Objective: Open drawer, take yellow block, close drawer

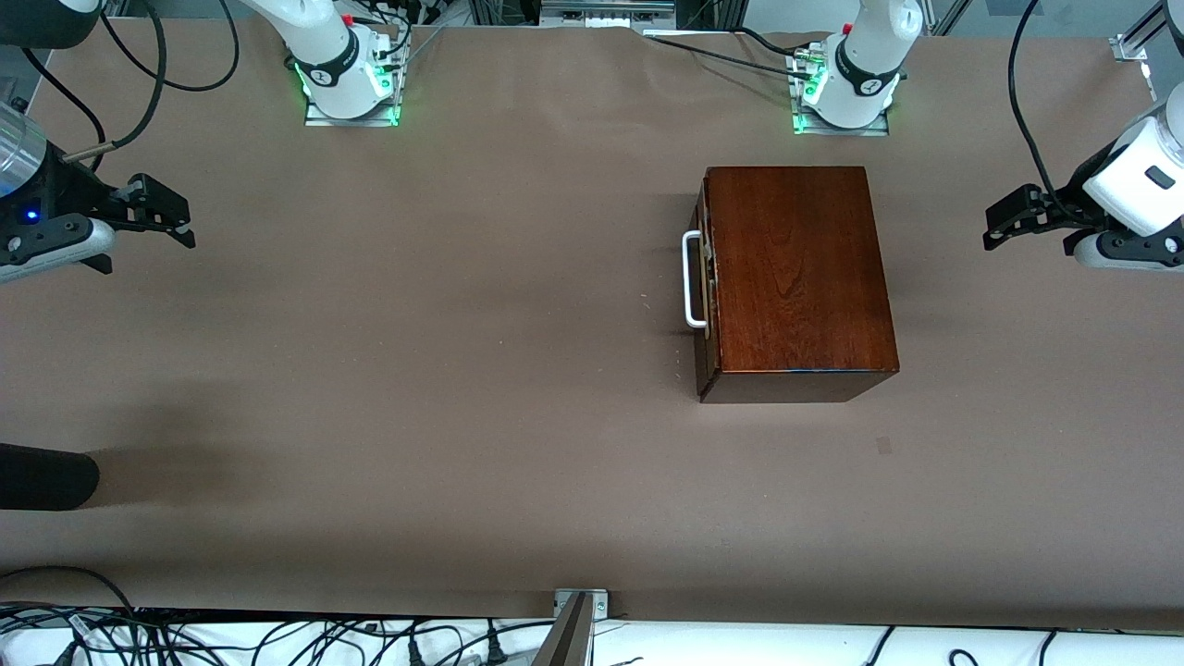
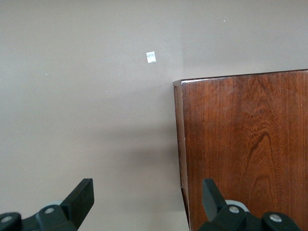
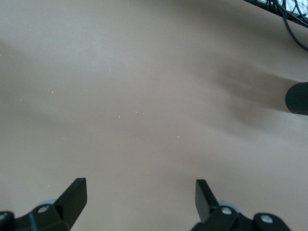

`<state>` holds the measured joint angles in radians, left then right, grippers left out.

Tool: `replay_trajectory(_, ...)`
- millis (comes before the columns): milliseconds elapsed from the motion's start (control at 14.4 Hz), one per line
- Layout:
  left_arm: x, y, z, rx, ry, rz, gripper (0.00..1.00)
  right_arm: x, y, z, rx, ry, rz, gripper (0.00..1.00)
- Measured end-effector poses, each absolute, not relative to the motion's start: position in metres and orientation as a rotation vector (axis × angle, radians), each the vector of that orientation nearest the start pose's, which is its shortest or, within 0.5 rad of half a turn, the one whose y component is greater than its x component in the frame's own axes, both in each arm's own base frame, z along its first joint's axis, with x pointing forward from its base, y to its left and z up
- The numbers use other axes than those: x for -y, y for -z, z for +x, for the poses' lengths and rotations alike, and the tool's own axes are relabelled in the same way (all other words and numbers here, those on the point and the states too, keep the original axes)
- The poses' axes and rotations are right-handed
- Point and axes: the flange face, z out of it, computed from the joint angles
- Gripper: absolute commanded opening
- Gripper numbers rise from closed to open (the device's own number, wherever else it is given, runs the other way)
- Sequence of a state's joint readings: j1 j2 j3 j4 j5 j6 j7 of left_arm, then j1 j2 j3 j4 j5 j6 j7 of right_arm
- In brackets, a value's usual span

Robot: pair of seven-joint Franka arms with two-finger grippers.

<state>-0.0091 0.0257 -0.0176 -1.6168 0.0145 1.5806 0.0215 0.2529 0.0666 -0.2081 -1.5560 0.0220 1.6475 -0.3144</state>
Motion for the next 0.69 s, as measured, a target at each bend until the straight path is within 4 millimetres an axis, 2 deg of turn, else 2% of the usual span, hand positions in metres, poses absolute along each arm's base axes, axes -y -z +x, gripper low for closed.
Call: replay_trajectory(692, 0.0163, -0.5815, 0.5629, -0.085, -0.129, -3.124, 1.00, -0.0322, -0.6014, 0.5805, 0.559, 0.043, -3.087, 1.00)
